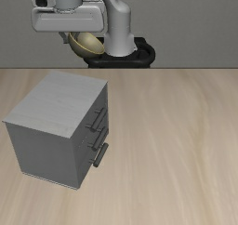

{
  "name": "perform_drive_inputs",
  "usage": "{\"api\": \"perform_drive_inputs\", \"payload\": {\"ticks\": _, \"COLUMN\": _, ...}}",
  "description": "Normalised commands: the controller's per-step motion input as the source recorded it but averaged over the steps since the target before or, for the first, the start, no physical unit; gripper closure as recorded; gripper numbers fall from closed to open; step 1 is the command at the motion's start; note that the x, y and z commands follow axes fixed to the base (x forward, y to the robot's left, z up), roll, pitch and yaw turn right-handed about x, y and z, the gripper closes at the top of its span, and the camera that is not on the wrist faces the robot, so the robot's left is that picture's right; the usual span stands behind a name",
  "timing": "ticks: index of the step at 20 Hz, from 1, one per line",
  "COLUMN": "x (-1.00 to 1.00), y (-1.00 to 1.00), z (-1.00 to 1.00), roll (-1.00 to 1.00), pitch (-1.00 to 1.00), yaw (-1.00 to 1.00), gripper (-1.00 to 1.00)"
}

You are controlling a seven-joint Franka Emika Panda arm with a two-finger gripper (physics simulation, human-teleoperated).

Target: Pick up the pocelain bowl on the table and place it on the white cabinet

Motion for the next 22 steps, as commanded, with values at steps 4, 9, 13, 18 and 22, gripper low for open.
{"api": "perform_drive_inputs", "payload": {"ticks": 4, "x": 0.25, "y": -0.75, "z": 0.0, "roll": 0.0, "pitch": 0.0, "yaw": 0.0, "gripper": 1.0}}
{"api": "perform_drive_inputs", "payload": {"ticks": 9, "x": 1.0, "y": 0.0, "z": 0.0, "roll": 0.0, "pitch": 0.0, "yaw": 0.0, "gripper": 1.0}}
{"api": "perform_drive_inputs", "payload": {"ticks": 13, "x": 1.0, "y": 0.0, "z": 0.0, "roll": 0.0, "pitch": 0.0, "yaw": 0.0, "gripper": 1.0}}
{"api": "perform_drive_inputs", "payload": {"ticks": 18, "x": 0.2, "y": 0.0, "z": -0.8, "roll": 0.0, "pitch": 0.0, "yaw": 0.0, "gripper": 1.0}}
{"api": "perform_drive_inputs", "payload": {"ticks": 22, "x": 0.0, "y": 0.0, "z": -1.0, "roll": 0.0, "pitch": 0.0, "yaw": 0.0, "gripper": 1.0}}
